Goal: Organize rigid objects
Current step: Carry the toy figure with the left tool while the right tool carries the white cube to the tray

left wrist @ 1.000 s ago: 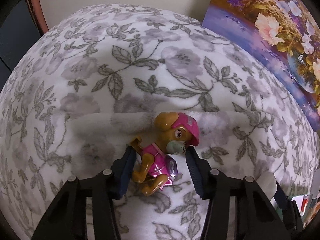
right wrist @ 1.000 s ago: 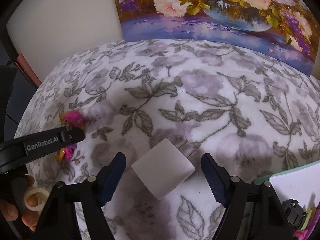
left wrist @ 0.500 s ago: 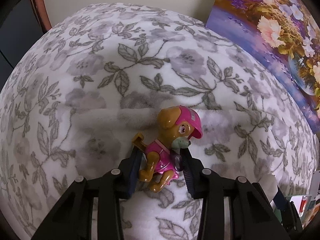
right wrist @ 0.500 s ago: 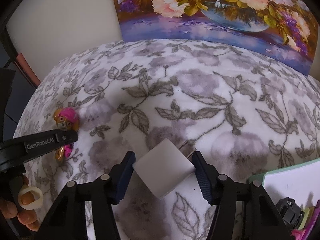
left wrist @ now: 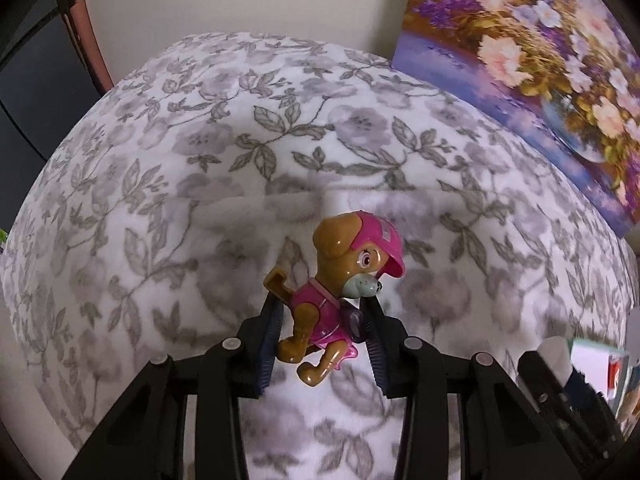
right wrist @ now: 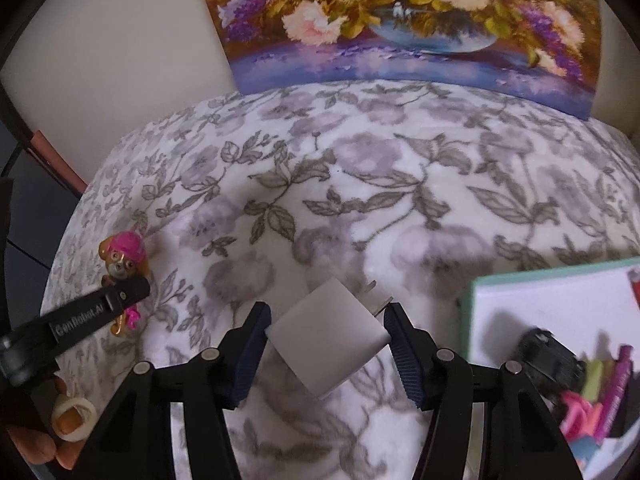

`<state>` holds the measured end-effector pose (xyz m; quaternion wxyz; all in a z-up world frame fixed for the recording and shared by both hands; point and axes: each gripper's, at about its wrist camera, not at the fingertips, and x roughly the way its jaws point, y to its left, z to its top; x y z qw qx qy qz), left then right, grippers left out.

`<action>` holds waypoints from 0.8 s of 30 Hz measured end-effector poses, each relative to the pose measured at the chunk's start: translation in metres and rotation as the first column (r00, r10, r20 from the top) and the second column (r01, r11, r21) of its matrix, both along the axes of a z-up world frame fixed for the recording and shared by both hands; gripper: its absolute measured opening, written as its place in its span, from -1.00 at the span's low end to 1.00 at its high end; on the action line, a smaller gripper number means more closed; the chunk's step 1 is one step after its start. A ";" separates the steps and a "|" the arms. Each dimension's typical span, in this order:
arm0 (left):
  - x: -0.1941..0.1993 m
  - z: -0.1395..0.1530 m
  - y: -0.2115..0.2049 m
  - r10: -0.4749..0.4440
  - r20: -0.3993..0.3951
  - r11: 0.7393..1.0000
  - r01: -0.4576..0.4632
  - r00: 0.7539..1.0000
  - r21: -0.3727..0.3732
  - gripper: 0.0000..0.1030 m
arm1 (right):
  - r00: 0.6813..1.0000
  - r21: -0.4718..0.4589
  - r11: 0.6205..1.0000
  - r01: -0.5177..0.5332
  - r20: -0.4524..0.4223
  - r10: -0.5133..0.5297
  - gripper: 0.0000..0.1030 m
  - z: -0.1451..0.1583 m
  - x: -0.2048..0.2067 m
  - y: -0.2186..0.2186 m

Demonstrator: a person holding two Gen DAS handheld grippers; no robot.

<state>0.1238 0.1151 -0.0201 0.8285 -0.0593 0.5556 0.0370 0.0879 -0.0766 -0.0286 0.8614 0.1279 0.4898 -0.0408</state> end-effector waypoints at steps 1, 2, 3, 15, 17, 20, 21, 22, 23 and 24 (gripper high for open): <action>-0.007 0.002 -0.001 -0.001 -0.003 1.000 0.001 1.000 -0.009 -0.20 | 1.000 0.000 1.000 0.004 0.002 -0.004 0.20 0.004 -0.005 -0.001; -0.011 0.004 -0.002 -0.002 -0.007 1.000 0.002 1.000 -0.012 -0.20 | 1.000 -0.001 1.000 0.007 0.005 -0.007 0.20 0.008 -0.010 -0.002; -0.017 0.008 -0.005 -0.006 -0.007 1.000 0.005 1.000 -0.018 -0.21 | 1.000 -0.001 1.000 0.011 0.008 -0.011 0.20 0.011 -0.016 -0.003; -0.088 0.045 -0.039 -0.088 0.065 0.994 0.092 0.994 -0.057 -0.20 | 0.994 0.044 0.994 0.097 0.038 -0.099 0.20 0.046 -0.093 -0.031; -0.098 0.047 -0.045 -0.101 0.071 0.993 0.105 0.992 -0.054 -0.20 | 0.992 0.035 0.993 0.109 0.051 -0.111 0.20 0.052 -0.107 -0.035; -0.113 0.050 -0.056 -0.124 0.079 0.990 0.128 0.989 -0.057 -0.20 | 0.989 0.030 0.991 0.130 0.067 -0.132 0.20 0.057 -0.127 -0.041; -0.118 0.052 -0.060 -0.133 0.081 0.989 0.138 0.988 -0.056 -0.20 | 0.988 0.029 0.990 0.137 0.070 -0.138 0.20 0.059 -0.133 -0.044; -0.122 0.053 -0.064 -0.142 0.082 0.988 0.147 0.986 -0.055 -0.20 | 0.987 0.025 0.989 0.144 0.072 -0.145 0.20 0.060 -0.139 -0.047; -0.127 0.054 -0.069 -0.153 0.085 0.986 0.158 0.985 -0.054 -0.20 | 0.986 0.022 0.988 0.151 0.074 -0.152 0.20 0.061 -0.144 -0.049; -0.130 0.055 -0.073 -0.161 0.086 0.985 0.166 0.983 -0.052 -0.20 | 0.985 0.019 0.988 0.155 0.075 -0.156 0.20 0.061 -0.148 -0.051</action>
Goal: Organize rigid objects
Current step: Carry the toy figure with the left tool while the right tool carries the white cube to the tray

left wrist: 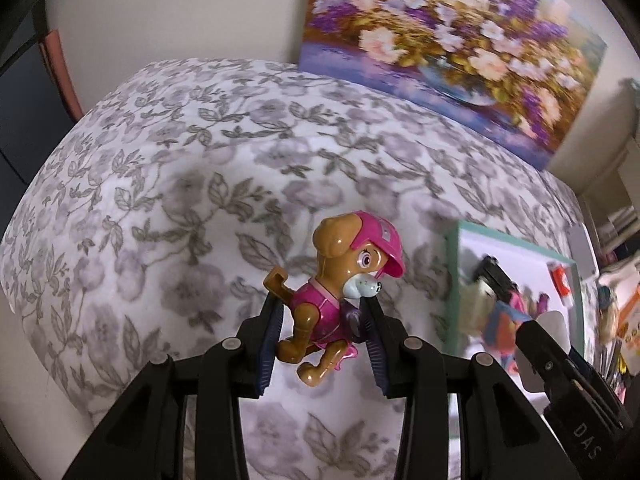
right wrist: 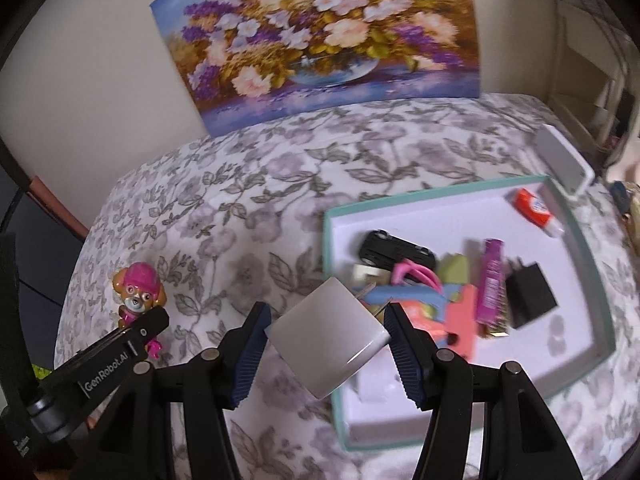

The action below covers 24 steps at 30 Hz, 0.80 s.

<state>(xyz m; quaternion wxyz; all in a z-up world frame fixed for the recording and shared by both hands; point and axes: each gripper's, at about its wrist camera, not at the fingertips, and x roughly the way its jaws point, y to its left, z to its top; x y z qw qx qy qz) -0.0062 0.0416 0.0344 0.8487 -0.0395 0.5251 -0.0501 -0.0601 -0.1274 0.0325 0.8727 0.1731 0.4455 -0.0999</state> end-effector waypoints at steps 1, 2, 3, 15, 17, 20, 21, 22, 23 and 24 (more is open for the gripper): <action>-0.005 0.001 -0.006 -0.013 0.001 1.000 0.013 1.000 0.002 -0.20 | 1.000 -0.001 1.000 0.007 0.000 -0.007 0.20 0.000 -0.006 -0.004; -0.008 0.001 -0.010 -0.022 0.002 1.000 0.022 1.000 0.002 -0.20 | 1.000 0.002 1.000 0.014 0.000 -0.014 0.20 -0.001 -0.010 -0.006; -0.011 0.002 -0.015 -0.034 0.003 0.999 0.034 0.999 0.000 -0.20 | 1.000 0.006 1.000 0.025 -0.002 -0.025 0.20 -0.002 -0.014 -0.010; -0.033 0.000 -0.066 -0.185 -0.024 0.983 0.185 0.982 -0.011 -0.20 | 0.987 0.061 0.986 0.152 -0.069 -0.148 0.21 -0.023 -0.031 -0.062; -0.036 -0.002 -0.073 -0.213 -0.031 0.977 0.213 0.977 -0.010 -0.20 | 0.983 0.064 0.984 0.169 -0.079 -0.163 0.21 -0.025 -0.032 -0.068; -0.042 -0.005 -0.087 -0.257 -0.042 0.967 0.256 0.966 -0.009 -0.20 | 0.976 0.065 0.977 0.205 -0.085 -0.199 0.21 -0.028 -0.038 -0.083; -0.045 -0.005 -0.093 -0.275 -0.044 0.961 0.275 0.961 -0.002 -0.20 | 0.971 0.061 0.972 0.228 -0.089 -0.222 0.21 -0.029 -0.041 -0.090; -0.048 -0.006 -0.099 -0.292 -0.045 0.956 0.293 0.955 0.005 -0.20 | 0.968 0.057 0.969 0.239 -0.092 -0.233 0.21 -0.030 -0.042 -0.093; -0.049 -0.006 -0.103 -0.305 -0.046 0.952 0.306 0.951 0.007 -0.20 | 0.963 0.050 0.965 0.258 -0.100 -0.252 0.21 -0.031 -0.044 -0.099; -0.052 -0.007 -0.108 -0.323 -0.050 0.946 0.324 0.945 0.006 -0.20 | 0.960 0.047 0.963 0.267 -0.105 -0.261 0.21 -0.032 -0.046 -0.103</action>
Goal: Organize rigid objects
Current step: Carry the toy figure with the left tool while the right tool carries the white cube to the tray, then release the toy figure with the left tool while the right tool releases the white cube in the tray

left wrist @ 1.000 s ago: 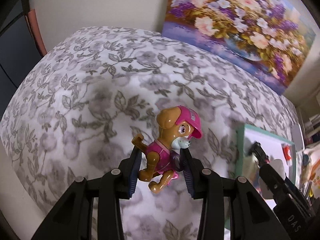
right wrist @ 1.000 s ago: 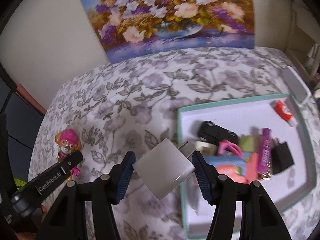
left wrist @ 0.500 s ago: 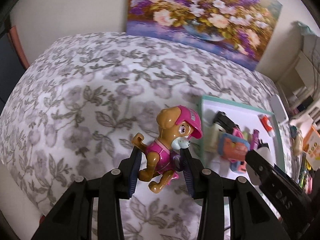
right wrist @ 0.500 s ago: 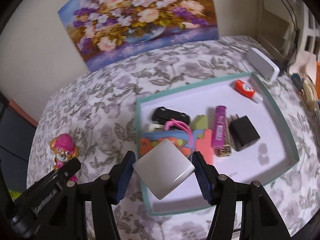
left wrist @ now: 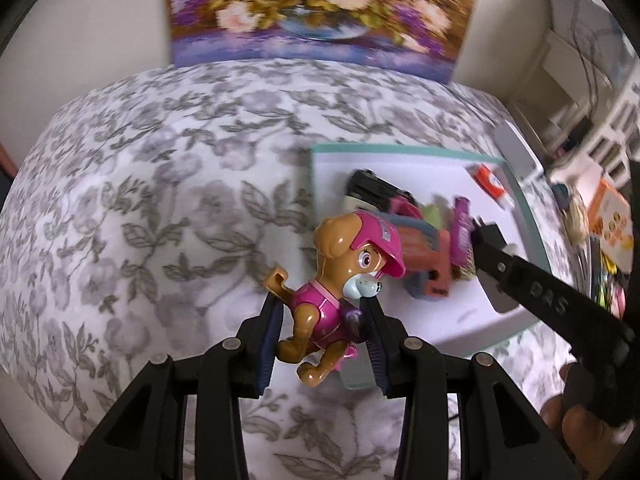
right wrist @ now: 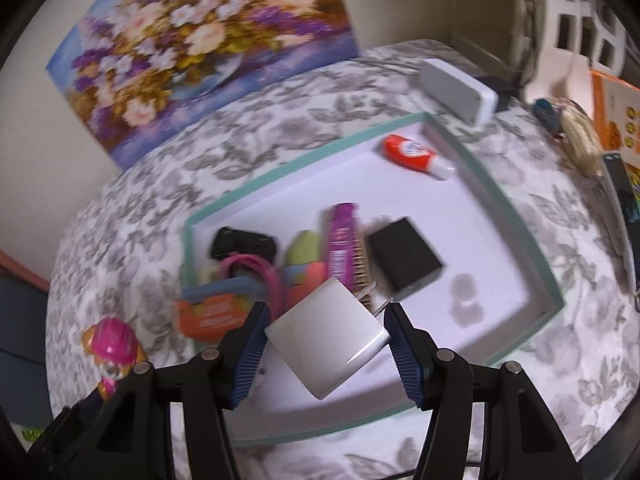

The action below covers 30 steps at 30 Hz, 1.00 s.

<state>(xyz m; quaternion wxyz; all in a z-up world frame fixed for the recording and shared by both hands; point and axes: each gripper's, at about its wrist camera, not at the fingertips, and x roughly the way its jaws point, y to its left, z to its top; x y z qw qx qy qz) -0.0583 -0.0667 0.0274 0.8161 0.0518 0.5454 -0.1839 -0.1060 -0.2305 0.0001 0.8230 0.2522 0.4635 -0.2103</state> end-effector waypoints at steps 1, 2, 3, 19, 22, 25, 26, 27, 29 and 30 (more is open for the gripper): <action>-0.002 -0.001 -0.005 -0.018 -0.008 1.000 0.018 1.000 -0.003 -0.20 | 1.000 -0.004 1.000 0.016 -0.011 -0.016 0.21 -0.002 -0.002 -0.005; -0.004 -0.002 -0.009 -0.030 -0.016 1.000 0.030 0.999 -0.006 -0.20 | 0.999 -0.006 1.000 0.026 -0.021 -0.026 0.21 -0.004 -0.003 -0.009; -0.006 -0.003 -0.012 -0.042 -0.024 0.999 0.042 0.999 -0.007 -0.20 | 0.999 -0.005 1.000 0.030 -0.025 -0.031 0.21 -0.006 -0.004 -0.012; -0.024 -0.024 -0.053 -0.152 -0.074 0.987 0.155 0.986 0.042 -0.20 | 0.998 -0.008 0.998 0.059 -0.023 -0.059 0.21 -0.007 -0.015 -0.030; -0.024 -0.028 -0.055 -0.153 -0.075 0.985 0.158 0.985 0.064 -0.20 | 0.998 -0.003 0.999 0.053 -0.031 -0.053 0.21 -0.010 -0.014 -0.030; -0.022 -0.031 -0.057 -0.150 -0.071 0.985 0.156 0.986 0.078 -0.20 | 0.998 -0.001 0.999 0.048 -0.042 -0.048 0.21 -0.012 -0.013 -0.029; -0.022 -0.032 -0.057 -0.151 -0.071 0.984 0.157 0.986 0.083 -0.20 | 0.998 0.000 0.999 0.045 -0.046 -0.045 0.21 -0.013 -0.012 -0.029; -0.022 -0.033 -0.058 -0.155 -0.074 0.983 0.161 0.985 0.087 -0.20 | 0.998 0.000 0.999 0.043 -0.049 -0.043 0.21 -0.014 -0.012 -0.028; -0.022 -0.036 -0.059 -0.159 -0.082 0.982 0.166 0.984 0.091 -0.19 | 0.998 0.005 0.999 0.036 -0.058 -0.036 0.21 -0.016 -0.010 -0.027; -0.022 -0.036 -0.059 -0.159 -0.085 0.982 0.166 0.984 0.092 -0.19 | 0.998 0.007 0.999 0.034 -0.060 -0.033 0.21 -0.017 -0.010 -0.026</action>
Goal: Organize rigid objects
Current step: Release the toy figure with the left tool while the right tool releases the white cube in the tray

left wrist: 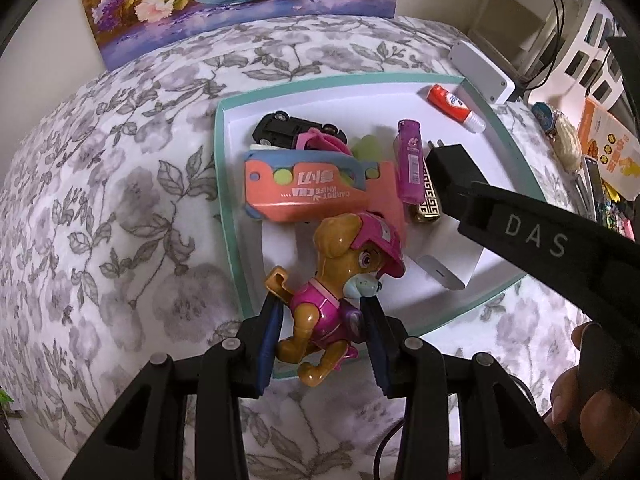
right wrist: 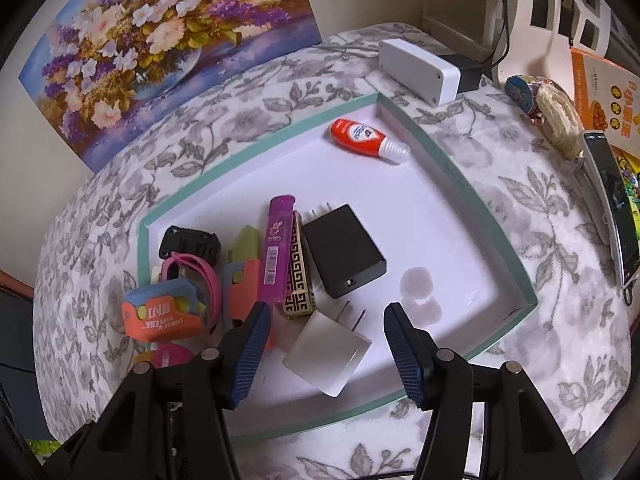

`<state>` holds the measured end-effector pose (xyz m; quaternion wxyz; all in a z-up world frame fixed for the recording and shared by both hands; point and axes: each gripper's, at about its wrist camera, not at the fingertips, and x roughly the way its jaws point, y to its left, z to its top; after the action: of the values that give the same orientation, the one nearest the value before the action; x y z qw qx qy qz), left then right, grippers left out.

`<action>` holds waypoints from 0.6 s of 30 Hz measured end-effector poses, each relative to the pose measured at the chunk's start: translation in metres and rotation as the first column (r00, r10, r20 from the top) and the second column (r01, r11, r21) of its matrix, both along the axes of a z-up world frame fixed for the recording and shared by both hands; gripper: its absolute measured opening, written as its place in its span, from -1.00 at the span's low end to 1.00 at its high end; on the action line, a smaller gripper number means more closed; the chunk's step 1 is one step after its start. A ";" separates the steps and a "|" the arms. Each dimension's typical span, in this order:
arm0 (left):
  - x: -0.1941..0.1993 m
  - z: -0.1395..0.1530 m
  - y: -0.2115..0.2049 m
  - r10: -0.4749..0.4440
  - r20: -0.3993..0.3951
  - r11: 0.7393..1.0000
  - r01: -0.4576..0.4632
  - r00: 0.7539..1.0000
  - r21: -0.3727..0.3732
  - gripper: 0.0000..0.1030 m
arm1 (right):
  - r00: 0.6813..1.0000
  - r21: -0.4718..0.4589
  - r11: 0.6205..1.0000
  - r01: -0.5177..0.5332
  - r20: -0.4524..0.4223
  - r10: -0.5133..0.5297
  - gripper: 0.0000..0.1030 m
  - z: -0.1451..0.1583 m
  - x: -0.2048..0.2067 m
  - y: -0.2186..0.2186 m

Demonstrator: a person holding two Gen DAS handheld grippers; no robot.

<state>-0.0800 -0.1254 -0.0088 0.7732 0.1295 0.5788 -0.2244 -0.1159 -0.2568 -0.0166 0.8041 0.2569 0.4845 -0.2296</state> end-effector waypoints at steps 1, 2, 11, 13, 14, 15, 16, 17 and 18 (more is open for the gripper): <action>0.000 0.000 0.000 0.002 -0.002 1.000 -0.002 1.000 0.000 -0.19 | 1.000 0.003 1.000 -0.005 -0.003 0.005 0.21 -0.001 0.001 0.001; 0.000 0.000 0.000 0.004 -0.003 1.000 -0.004 1.000 0.000 -0.19 | 1.000 0.002 1.000 -0.008 -0.005 0.008 0.22 -0.001 0.001 0.001; 0.001 0.007 0.003 0.020 0.007 1.000 -0.020 1.000 -0.023 -0.09 | 1.000 0.001 1.000 -0.010 -0.006 0.010 0.22 0.000 0.002 0.002; 0.001 0.010 0.006 0.029 0.021 0.999 -0.029 0.999 -0.023 -0.09 | 1.000 0.001 1.000 -0.008 -0.005 0.008 0.22 0.000 0.002 0.002; 0.001 0.012 0.007 0.034 0.025 0.999 -0.033 0.999 -0.024 -0.09 | 1.000 0.000 1.000 -0.005 -0.004 0.005 0.22 0.000 0.001 0.002; 0.002 0.013 0.009 0.037 0.028 0.999 -0.037 0.999 -0.030 -0.08 | 1.000 0.001 1.000 -0.003 -0.003 0.003 0.22 0.000 0.001 0.001; 0.002 0.015 0.012 0.045 0.028 0.998 -0.043 0.999 -0.039 -0.08 | 1.000 0.001 1.000 -0.001 -0.002 0.001 0.22 0.000 0.001 0.001; 0.003 0.017 0.015 0.055 0.029 0.997 -0.054 0.998 -0.048 -0.08 | 1.000 0.001 1.000 0.000 -0.001 0.000 0.22 0.000 0.000 0.001; 0.004 0.018 0.017 0.065 0.032 0.997 -0.063 0.997 -0.053 -0.08 | 1.000 0.001 1.000 0.001 -0.002 -0.001 0.22 0.000 0.000 0.002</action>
<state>-0.0761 -0.1082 0.0092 0.7927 0.0945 0.5635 -0.2125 -0.1159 -0.2552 -0.0161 0.8034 0.2575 0.4851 -0.2300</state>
